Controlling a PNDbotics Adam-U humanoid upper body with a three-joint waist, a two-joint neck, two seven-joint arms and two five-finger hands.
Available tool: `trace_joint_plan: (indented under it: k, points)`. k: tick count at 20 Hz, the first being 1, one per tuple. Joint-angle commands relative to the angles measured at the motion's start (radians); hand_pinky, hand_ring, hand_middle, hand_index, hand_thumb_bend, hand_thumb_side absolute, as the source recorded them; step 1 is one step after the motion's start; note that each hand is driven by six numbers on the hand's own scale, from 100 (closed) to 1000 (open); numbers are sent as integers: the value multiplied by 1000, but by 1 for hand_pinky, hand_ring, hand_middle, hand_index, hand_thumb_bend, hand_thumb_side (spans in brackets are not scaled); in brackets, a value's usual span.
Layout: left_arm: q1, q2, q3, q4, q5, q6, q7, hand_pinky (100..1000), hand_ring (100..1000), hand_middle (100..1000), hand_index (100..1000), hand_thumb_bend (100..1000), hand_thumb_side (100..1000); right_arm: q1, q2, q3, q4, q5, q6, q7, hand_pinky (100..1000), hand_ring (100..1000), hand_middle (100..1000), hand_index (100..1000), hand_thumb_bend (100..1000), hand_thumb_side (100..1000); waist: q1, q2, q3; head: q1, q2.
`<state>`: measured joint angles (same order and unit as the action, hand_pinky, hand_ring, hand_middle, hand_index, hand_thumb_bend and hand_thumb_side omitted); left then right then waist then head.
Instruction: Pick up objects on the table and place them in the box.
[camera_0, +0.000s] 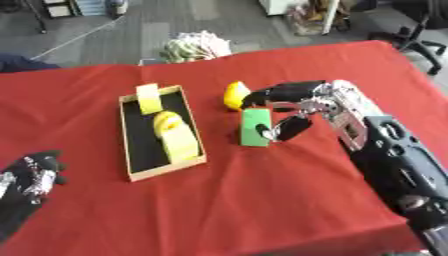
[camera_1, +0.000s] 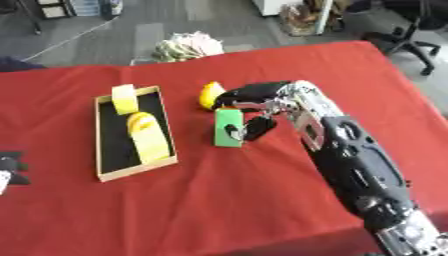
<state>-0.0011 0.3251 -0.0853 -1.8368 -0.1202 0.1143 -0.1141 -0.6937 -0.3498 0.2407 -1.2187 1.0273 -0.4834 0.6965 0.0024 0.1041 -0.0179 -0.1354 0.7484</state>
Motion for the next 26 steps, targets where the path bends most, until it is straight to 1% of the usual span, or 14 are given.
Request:
trace_joint_plan:
  k: [1, 4, 7, 8, 9, 10, 11, 12, 13, 15, 17, 19, 20, 26]
  points:
    - [-4, 11, -1, -10, -3, -2, -4, 749, 579, 604, 800, 100, 676, -11, -2, -3, 15, 56, -103, 79, 918, 1000, 1000, 1000, 134, 633, -8, -25, 1, -3, 4]
    - [-4, 11, -1, -10, -3, -2, -4, 748, 579, 604, 800, 100, 676, -11, 6, -2, 42, 106, -105, 61, 918, 1000, 1000, 1000, 182, 626, -8, -26, 1, -3, 4]
    - [-4, 9, -1, -10, -3, -3, -4, 749, 579, 604, 801, 100, 677, -10, 15, -5, 63, 147, -104, 34, 899, 978, 979, 1000, 228, 507, -7, -25, 1, -2, 3]
    - [-4, 9, 0, -10, -3, -3, -4, 749, 579, 604, 801, 100, 677, -9, 17, -8, 68, 158, -100, 18, 896, 974, 967, 1000, 225, 509, -7, -25, 1, -2, 3]
    - [-4, 9, 0, -10, -2, -3, -4, 749, 579, 604, 800, 100, 677, -10, 20, -12, 71, 167, -95, -2, 875, 930, 863, 1000, 220, 508, -7, -25, 1, -2, 3]
    - [-4, 9, 0, -10, -2, -3, -3, 749, 579, 604, 801, 100, 677, -10, 21, -15, 74, 175, -87, -27, 859, 901, 821, 1000, 209, 509, -7, -25, 1, -2, 3]
    - [-4, 8, 1, -10, -2, -2, -3, 749, 579, 604, 800, 100, 678, -12, 22, -20, 73, 181, -74, -59, 809, 811, 701, 1000, 196, 501, -7, -25, 1, -2, 4]
    - [-4, 8, 1, -10, -2, -2, -2, 749, 579, 604, 800, 100, 678, -12, 23, -24, 72, 185, -60, -98, 801, 800, 687, 1000, 189, 497, -7, -25, 1, -2, 4]
    - [-3, 7, 1, -9, -2, -2, -2, 749, 579, 604, 800, 100, 679, -12, 25, -28, 72, 186, -44, -137, 757, 730, 596, 1000, 147, 470, -7, -25, 1, -2, 4]
    - [-3, 7, 1, -9, -2, -2, -1, 749, 579, 604, 800, 100, 679, -13, 28, -36, 74, 175, -14, -208, 682, 609, 484, 976, 100, 411, -8, -25, 1, -1, 3]
    - [-3, 6, 1, -9, -2, -3, -1, 749, 579, 604, 800, 100, 678, -15, 31, -42, 74, 154, 7, -260, 650, 566, 440, 963, 100, 372, -8, -25, 2, -2, 4]
    - [-3, 6, 2, -9, -2, -3, 0, 750, 579, 604, 800, 100, 677, -21, 32, -47, 69, 122, 19, -291, 630, 544, 416, 956, 100, 385, -8, -25, 3, -3, 3]
    - [-3, 6, 3, -10, -2, -3, 1, 750, 579, 604, 800, 100, 677, -26, 33, -48, 62, 102, 23, -300, 626, 537, 409, 955, 100, 329, -8, -25, 3, -3, 4]
    - [-4, 4, 5, -12, -3, -3, 3, 750, 579, 604, 800, 100, 674, -107, 39, -44, 11, -33, 34, -301, 600, 502, 380, 945, 100, 257, -9, -28, 13, -4, 5]
